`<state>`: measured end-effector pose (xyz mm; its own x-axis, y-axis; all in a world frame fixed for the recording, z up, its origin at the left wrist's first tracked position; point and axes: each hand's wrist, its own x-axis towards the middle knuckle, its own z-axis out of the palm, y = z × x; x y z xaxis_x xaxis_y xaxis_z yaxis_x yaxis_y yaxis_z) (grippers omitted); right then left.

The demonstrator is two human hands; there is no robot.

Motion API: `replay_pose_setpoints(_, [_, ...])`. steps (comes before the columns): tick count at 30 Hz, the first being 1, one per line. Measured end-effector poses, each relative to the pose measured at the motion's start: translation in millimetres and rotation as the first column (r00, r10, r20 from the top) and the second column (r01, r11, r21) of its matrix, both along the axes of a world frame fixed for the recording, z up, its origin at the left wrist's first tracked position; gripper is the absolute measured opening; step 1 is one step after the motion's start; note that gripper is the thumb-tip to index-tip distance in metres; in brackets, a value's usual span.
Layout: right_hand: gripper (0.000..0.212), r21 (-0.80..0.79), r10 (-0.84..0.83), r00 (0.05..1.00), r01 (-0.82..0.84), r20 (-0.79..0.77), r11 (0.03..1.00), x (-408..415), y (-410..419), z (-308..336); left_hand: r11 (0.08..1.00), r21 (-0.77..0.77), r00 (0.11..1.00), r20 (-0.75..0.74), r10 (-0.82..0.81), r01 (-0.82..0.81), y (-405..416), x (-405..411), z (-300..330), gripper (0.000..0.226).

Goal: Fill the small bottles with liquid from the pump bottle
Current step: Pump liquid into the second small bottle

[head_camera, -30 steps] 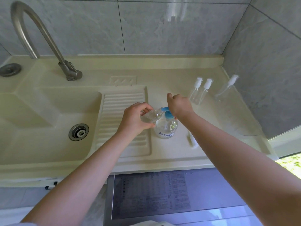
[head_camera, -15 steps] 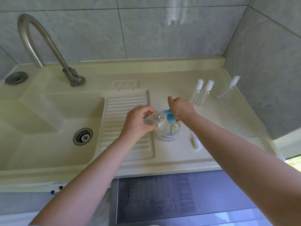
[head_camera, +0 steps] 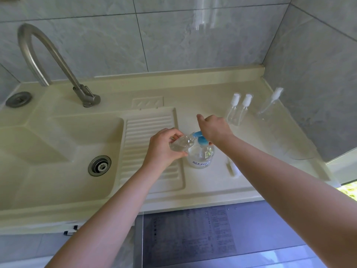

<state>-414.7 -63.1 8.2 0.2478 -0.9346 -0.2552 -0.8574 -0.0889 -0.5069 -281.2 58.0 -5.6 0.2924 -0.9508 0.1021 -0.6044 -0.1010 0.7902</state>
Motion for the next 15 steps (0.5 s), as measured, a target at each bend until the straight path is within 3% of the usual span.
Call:
replay_pose_setpoints(4, [0.039, -0.045, 0.025, 1.000, -0.025, 0.004, 0.999, -1.5, 7.2, -1.1, 1.000, 0.027, 1.000, 0.013, -0.005, 0.005, -0.4, -0.7, -0.9, 0.046])
replay_pose_setpoints(8, [0.042, -0.086, 0.049, 0.998, -0.053, -0.051, 0.995, -1.7, 7.3, -4.9, 0.999, 0.048, 1.000, 0.008, -0.005, 0.005, 0.8, -0.8, -3.0, 0.046])
replay_pose_setpoints(15, [0.047, 0.016, 0.061, 0.998, -0.061, 0.018, 0.998, -6.9, 6.2, 4.9, 1.000, 0.026, 1.000, 0.005, -0.004, 0.004, 0.6, -1.3, 3.2, 0.046])
